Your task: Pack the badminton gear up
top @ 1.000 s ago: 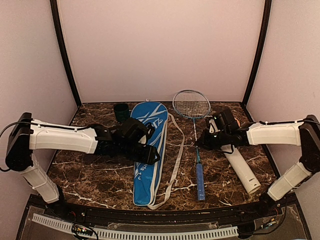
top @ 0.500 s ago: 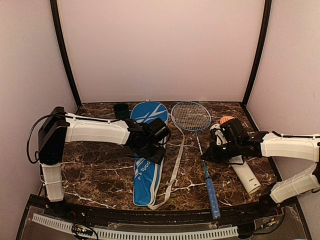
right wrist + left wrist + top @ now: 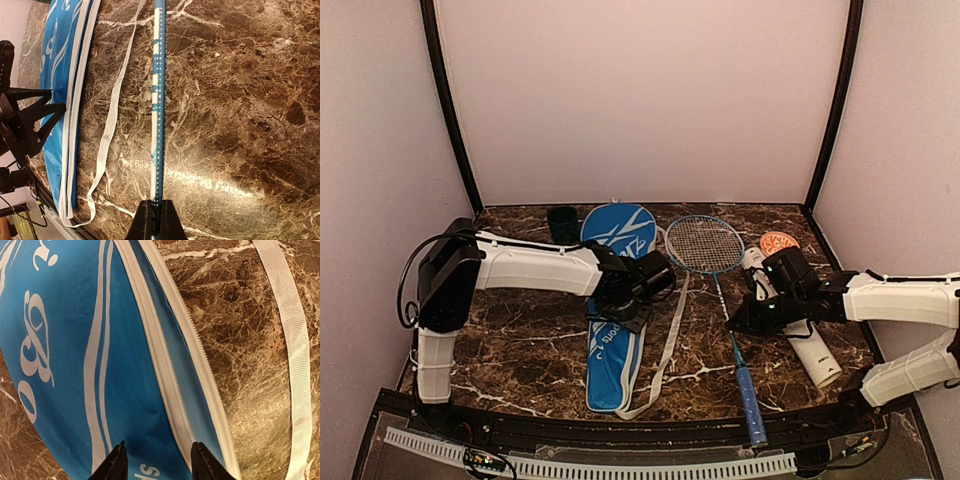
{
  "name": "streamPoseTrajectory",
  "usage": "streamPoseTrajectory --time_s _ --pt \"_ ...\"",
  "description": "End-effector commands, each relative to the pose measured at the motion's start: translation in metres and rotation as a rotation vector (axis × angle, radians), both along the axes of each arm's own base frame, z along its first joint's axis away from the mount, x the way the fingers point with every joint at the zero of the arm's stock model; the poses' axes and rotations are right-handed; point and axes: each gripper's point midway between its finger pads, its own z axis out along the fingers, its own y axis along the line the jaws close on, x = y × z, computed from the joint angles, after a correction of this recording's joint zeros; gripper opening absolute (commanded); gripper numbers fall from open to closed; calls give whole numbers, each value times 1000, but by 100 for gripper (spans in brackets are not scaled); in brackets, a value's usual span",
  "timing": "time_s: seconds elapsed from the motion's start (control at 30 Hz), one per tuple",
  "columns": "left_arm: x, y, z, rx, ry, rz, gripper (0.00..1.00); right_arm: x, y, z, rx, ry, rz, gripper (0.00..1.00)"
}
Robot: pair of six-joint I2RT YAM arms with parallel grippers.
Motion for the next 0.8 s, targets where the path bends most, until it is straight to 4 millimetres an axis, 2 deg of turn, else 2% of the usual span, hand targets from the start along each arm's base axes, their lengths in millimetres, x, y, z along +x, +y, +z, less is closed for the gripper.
streamPoseTrajectory --time_s 0.0,0.1,0.27,0.4,0.6,0.77 --pt "16 9 9 -22 -19 56 42 5 10 10 53 -46 22 0" --pt "21 10 3 -49 -11 73 36 3 10 12 64 -49 25 0" --pt "28 6 -6 -90 -3 79 32 0 8 10 64 -44 23 0" --pt "30 0 -8 -121 5 71 33 -1 10 8 67 -39 30 0" --pt "27 0 -22 -129 42 76 35 -2 11 8 69 -38 39 0" --pt "26 6 -31 -96 47 87 26 -3 10 7 64 -36 39 0"
